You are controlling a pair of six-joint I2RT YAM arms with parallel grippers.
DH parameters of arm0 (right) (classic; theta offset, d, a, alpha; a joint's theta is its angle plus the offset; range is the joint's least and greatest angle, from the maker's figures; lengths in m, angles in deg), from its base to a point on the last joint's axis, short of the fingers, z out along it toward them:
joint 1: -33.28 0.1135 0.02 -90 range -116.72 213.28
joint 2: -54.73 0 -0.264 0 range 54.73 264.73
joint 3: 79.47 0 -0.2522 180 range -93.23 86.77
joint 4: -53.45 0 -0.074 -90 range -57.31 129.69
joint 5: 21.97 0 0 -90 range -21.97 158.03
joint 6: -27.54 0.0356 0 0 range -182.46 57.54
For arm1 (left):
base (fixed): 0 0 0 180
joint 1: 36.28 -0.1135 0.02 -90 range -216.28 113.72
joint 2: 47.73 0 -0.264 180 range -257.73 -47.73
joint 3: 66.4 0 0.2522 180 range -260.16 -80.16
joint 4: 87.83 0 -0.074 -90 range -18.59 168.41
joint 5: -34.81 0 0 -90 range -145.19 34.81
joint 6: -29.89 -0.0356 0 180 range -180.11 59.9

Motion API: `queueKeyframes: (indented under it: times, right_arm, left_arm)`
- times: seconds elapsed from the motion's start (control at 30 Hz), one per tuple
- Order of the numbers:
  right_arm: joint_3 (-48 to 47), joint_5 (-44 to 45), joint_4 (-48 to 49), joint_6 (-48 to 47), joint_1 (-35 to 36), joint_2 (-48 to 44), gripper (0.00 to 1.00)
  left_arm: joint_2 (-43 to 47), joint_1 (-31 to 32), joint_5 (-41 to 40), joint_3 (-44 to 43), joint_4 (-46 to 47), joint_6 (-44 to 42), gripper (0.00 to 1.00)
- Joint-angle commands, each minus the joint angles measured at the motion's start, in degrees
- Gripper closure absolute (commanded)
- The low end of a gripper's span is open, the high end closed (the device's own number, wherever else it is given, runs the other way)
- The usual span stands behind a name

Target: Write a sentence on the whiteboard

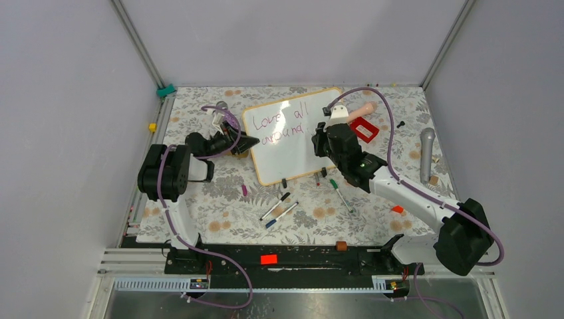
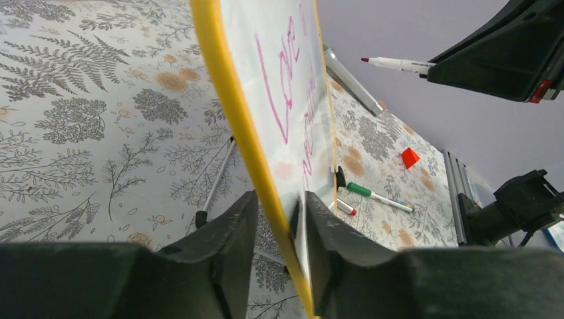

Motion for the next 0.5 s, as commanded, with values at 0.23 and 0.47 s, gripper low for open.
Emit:
queueKeyframes:
  times: [0.23, 0.47]
  right_arm:
    - [1.25, -0.34, 4.75, -0.81, -0.44, -1.13, 1.0]
    - [1.77, 0.02, 5.61, -1.27, -0.48, -0.95, 1.0]
  left_arm:
    - [0.5, -0.54, 4.8, 0.35, 0.75, -2.58, 0.41]
    - [1.74, -2.11, 3.95, 1.84, 0.76, -1.92, 0.2]
